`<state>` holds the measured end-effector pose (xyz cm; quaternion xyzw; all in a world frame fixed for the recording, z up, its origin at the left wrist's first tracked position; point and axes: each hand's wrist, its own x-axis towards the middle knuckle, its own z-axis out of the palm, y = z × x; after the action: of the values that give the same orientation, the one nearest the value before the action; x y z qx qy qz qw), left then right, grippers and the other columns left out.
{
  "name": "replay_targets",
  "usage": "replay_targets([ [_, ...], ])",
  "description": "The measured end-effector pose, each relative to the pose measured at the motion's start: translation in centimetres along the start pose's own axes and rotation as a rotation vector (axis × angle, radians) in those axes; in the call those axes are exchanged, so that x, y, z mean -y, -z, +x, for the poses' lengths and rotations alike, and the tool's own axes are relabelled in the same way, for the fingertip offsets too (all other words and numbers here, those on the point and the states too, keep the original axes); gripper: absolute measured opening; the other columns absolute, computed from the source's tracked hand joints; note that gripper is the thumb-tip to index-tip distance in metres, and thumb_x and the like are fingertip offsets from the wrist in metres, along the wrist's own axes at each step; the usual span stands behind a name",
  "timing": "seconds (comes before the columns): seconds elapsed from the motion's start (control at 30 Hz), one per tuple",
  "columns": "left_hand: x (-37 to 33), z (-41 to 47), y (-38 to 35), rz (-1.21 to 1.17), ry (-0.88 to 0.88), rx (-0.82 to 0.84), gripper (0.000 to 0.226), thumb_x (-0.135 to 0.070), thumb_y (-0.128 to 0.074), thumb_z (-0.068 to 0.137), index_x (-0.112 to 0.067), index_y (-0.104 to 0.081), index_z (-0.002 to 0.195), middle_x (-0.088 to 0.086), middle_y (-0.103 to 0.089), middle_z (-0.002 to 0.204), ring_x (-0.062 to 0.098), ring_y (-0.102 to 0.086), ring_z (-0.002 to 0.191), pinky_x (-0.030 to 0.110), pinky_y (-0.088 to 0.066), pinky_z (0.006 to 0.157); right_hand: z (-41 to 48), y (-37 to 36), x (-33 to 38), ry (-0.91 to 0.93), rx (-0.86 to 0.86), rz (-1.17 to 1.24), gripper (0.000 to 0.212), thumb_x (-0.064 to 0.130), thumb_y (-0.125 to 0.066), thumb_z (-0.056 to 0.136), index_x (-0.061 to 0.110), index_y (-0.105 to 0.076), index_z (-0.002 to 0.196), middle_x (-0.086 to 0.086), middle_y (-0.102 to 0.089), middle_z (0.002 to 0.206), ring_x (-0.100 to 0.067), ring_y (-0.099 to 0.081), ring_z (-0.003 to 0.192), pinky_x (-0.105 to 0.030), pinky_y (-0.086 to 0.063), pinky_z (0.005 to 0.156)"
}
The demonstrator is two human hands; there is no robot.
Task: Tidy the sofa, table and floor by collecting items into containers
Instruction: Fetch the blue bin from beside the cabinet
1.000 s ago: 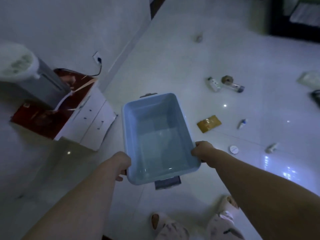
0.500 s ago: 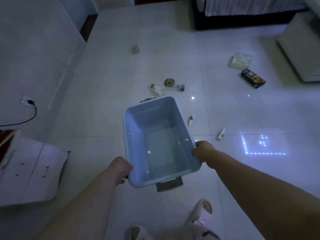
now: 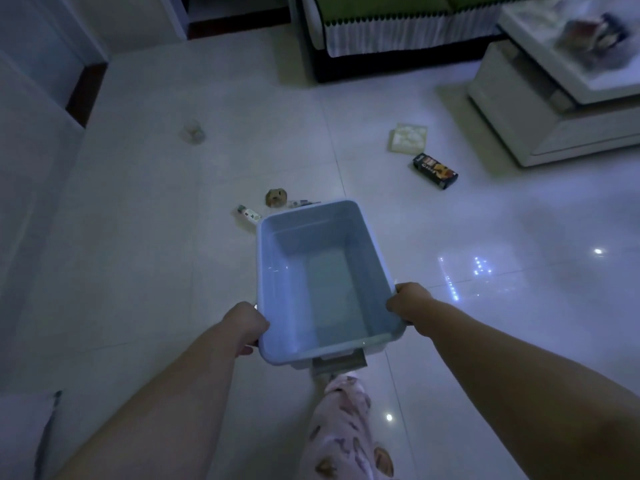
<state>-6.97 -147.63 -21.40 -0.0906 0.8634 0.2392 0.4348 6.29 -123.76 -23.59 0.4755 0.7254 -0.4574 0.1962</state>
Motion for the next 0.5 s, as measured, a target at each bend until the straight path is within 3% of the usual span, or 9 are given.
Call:
replay_targets([
  [0.17, -7.1, 6.2, 0.1, 0.062, -0.029, 0.021, 0.021, -0.005, -0.049, 0.093, 0.004, -0.056, 0.111, 0.021, -0.06, 0.104, 0.029, -0.058, 0.081, 0.029, -0.046, 0.067, 6.9, 3.0, 2.5, -0.063, -0.023, 0.056, 0.026, 0.002, -0.051, 0.083, -0.003, -0.065, 0.104, -0.014, -0.058, 0.091, -0.027, -0.054, 0.081, -0.028, -0.044, 0.063],
  [0.27, -10.2, 9.6, -0.3, 0.138, -0.041, 0.015, 0.025, -0.005, -0.049, 0.09, 0.006, -0.059, 0.11, 0.025, -0.063, 0.107, 0.032, -0.061, 0.083, 0.031, -0.048, 0.063, 10.4, 4.2, 3.2, -0.076, -0.045, 0.075, 0.024, 0.0, -0.051, 0.083, -0.001, -0.065, 0.102, -0.012, -0.058, 0.09, -0.026, -0.054, 0.081, -0.026, -0.043, 0.063],
  [0.33, -12.0, 12.3, -1.0, 0.191, -0.067, 0.014, 0.026, -0.005, -0.05, 0.088, 0.006, -0.061, 0.109, 0.024, -0.064, 0.103, 0.033, -0.064, 0.085, 0.033, -0.05, 0.067, 12.6, 4.8, 3.2, -0.106, -0.053, 0.08, 0.022, 0.0, -0.051, 0.083, 0.003, -0.066, 0.099, -0.01, -0.058, 0.087, -0.026, -0.053, 0.08, -0.023, -0.042, 0.059],
  [0.5, -14.5, 16.5, -3.9, 0.355, -0.126, 0.015, 0.035, -0.016, -0.055, 0.085, 0.0, -0.064, 0.114, 0.018, -0.063, 0.117, 0.033, -0.064, 0.103, 0.034, -0.054, 0.087, 16.8, 6.1, 1.6, -0.19, -0.087, 0.096, 0.019, -0.003, -0.052, 0.082, 0.006, -0.066, 0.091, -0.01, -0.057, 0.075, -0.025, -0.052, 0.074, -0.022, -0.038, 0.053],
])
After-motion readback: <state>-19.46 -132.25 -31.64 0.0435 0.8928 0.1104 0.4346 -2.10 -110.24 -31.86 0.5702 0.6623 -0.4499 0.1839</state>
